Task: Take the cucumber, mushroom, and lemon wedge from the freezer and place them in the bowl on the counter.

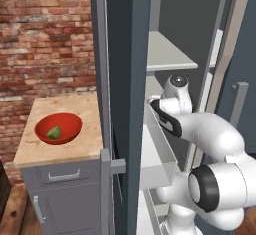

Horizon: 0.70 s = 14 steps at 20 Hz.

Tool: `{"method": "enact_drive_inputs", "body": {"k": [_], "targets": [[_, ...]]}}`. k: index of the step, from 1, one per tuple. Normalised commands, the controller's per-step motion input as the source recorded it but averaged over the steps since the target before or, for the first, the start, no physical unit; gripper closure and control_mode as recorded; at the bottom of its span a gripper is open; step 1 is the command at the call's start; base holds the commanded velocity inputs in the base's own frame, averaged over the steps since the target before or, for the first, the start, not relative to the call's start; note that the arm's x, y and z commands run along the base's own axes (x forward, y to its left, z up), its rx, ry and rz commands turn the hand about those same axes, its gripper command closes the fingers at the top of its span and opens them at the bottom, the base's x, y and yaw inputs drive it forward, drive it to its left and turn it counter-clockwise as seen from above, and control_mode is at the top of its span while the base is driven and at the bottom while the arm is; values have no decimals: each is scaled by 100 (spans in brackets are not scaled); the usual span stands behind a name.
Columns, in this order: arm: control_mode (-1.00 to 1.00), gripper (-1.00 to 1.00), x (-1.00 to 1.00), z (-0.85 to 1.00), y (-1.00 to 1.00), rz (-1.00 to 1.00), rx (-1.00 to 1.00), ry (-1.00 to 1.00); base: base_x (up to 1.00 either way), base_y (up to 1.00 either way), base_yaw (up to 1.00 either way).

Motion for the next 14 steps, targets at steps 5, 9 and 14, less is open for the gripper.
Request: {"method": "enact_drive_inputs", "body": {"k": [5,9,14], "targets": [[-100,-100,38,-44,-2,0,0,0,0,0,0],[-100,-100,35,-41,-1,0,0,0,0,0,0],[-100,-100,40,-26,-8,0,0,0,0,0,0]]}}
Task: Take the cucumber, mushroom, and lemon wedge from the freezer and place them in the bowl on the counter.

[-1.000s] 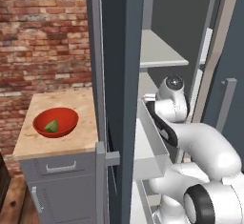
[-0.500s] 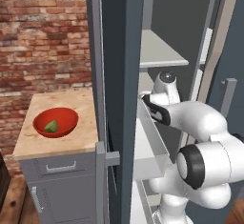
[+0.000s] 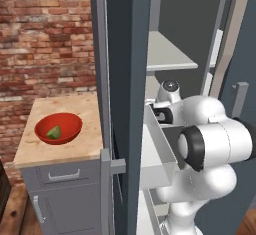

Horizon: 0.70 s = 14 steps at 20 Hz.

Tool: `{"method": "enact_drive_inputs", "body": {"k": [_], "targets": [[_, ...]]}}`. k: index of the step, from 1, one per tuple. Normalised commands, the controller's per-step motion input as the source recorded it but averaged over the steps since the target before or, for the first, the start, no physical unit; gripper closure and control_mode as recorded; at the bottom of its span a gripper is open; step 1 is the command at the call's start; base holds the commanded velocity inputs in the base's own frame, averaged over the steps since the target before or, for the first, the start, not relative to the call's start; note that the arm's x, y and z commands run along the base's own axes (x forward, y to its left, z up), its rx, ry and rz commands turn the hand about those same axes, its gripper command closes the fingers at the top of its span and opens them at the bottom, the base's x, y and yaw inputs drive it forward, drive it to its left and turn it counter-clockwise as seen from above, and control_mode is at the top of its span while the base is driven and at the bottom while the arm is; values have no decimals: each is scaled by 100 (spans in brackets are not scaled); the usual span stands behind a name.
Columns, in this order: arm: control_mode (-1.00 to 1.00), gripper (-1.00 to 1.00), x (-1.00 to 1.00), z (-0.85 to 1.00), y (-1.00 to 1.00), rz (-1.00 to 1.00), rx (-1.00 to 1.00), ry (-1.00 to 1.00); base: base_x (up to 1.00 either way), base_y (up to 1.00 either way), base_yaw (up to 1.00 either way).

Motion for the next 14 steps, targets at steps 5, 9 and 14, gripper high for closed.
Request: {"method": "enact_drive_inputs", "body": {"k": [5,9,14], "targets": [[-100,-100,41,-13,-10,0,0,0,0,0,0],[-100,-100,32,-24,-11,0,0,0,0,0,0],[-100,100,18,-42,-8,0,0,0,0,0,0]]}}
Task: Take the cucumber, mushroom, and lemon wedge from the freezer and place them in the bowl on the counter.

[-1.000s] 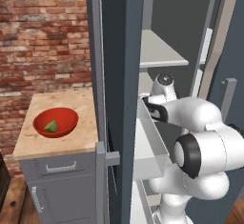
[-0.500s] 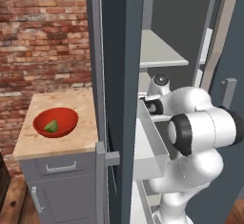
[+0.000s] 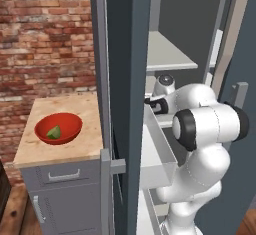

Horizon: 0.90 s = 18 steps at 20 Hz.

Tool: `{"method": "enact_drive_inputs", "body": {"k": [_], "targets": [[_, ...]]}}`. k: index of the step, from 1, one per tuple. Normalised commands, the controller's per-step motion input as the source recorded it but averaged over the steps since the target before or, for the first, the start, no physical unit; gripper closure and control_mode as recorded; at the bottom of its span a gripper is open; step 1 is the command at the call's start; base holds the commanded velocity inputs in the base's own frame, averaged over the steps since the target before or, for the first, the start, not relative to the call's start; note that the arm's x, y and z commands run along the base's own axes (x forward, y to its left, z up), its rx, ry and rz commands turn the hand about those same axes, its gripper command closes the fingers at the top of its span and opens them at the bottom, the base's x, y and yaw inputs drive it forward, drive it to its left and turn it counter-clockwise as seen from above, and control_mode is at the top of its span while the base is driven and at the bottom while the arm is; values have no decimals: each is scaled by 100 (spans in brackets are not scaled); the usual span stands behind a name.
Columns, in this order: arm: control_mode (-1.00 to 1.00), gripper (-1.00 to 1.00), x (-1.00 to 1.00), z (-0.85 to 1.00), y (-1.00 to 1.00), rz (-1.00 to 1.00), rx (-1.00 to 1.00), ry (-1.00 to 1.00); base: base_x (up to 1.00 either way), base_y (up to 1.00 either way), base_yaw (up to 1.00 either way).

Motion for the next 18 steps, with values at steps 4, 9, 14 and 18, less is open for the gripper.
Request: {"method": "enact_drive_inputs", "body": {"k": [4,9,14,18], "targets": [[-100,100,2,-49,-7,0,0,-1,0,0,0],[-100,100,-20,-27,-13,0,0,-7,0,0,0],[-100,100,-69,0,-17,1,0,-2,0,0,0],[-100,100,-76,10,-19,4,0,0,0,0,0]]}}
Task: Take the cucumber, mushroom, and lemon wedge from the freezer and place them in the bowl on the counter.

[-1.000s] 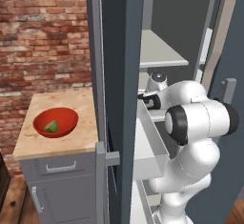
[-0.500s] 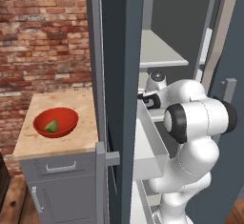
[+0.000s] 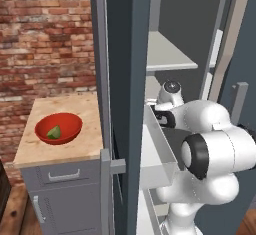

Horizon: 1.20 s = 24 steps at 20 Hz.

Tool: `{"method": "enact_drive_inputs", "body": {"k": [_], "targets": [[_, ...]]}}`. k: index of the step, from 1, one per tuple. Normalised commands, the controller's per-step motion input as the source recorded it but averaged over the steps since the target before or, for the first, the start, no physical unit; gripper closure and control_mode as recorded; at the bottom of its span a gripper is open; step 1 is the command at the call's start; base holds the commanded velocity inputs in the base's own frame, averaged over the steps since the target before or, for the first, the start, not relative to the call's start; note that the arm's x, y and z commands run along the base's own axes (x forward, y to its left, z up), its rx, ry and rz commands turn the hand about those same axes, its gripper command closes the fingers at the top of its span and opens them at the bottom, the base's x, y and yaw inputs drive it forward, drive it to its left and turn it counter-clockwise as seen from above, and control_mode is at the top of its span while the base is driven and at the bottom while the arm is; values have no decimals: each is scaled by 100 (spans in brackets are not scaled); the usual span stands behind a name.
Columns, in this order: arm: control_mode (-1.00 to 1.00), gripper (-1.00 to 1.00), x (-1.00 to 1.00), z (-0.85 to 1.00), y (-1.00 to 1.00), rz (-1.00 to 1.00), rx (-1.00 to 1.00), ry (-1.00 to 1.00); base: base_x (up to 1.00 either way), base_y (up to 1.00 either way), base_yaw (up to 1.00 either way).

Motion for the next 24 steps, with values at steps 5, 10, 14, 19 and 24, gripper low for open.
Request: {"method": "enact_drive_inputs", "body": {"k": [5,10,14,19,24], "targets": [[-100,100,-65,27,-27,4,0,0,0,0,0],[-100,100,-50,41,-22,3,0,2,0,0,0],[-100,100,-64,39,-25,3,0,4,0,0,0],[-100,100,-79,30,-28,5,0,3,0,0,0],[-100,100,-69,48,-24,3,3,6,0,0,0]]}}
